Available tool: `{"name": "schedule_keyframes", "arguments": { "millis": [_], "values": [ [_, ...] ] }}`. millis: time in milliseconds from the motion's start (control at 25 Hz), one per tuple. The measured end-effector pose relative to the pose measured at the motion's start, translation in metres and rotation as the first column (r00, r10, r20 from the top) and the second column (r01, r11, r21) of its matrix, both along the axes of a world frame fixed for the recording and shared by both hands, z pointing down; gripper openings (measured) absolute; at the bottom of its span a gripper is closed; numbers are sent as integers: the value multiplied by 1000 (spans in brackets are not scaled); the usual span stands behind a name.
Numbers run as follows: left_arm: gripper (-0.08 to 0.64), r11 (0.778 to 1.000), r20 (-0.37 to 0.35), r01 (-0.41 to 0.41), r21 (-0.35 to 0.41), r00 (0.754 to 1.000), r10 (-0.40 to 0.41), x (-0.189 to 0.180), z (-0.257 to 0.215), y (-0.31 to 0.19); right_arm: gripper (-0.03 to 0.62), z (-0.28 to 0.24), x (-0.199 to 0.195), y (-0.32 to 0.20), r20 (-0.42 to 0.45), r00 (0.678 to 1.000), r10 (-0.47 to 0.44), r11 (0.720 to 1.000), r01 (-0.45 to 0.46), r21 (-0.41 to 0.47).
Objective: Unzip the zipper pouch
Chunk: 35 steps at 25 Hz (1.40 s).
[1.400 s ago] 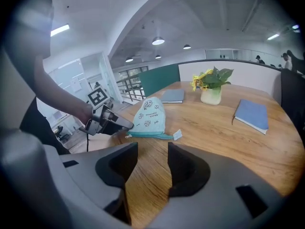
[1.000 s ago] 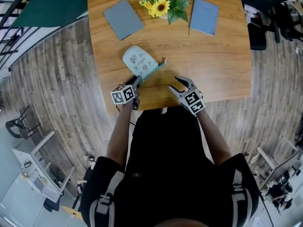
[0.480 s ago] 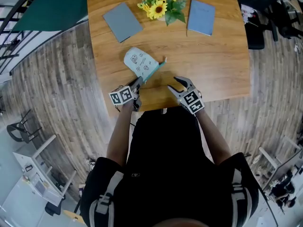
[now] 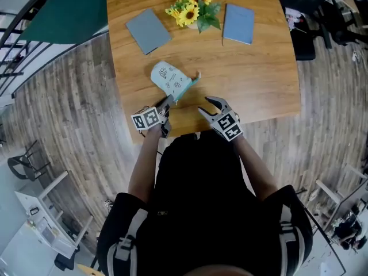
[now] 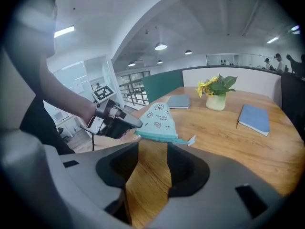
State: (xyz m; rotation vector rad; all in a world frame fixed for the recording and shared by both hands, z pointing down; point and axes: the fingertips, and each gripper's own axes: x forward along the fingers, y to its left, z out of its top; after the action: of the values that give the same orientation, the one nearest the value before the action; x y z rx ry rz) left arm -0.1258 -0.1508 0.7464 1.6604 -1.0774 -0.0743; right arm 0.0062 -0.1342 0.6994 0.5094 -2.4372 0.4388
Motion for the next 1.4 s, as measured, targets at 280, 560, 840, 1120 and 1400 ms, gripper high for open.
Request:
{"name": "schedule_keyframes", "arguments": {
  "millis": [280,560,840,1120,1400],
  "values": [
    [2,999,-16,-9,50,1000,10,2,-18,-3,193,-7,-8,15,16,1000,-1,1000,1,22],
    [2,993,-31,-13,117,999,17,6,-44,-12,186,-24,-17,20,46,999,5,998,-7,59],
    [2,981,-45,-24,193,998,33,11,-79,-16,181,-41,-23,20,79,997,23,992,-33,124],
    [2,975,-66,-13,223,997,28,7,-102,-10,169,-55,-33,26,86,996,1,988,-15,156],
    [2,964,-93,17,264,996,8,9,-128,6,163,-69,-41,37,92,995,-26,982,8,188]
  ]
}}
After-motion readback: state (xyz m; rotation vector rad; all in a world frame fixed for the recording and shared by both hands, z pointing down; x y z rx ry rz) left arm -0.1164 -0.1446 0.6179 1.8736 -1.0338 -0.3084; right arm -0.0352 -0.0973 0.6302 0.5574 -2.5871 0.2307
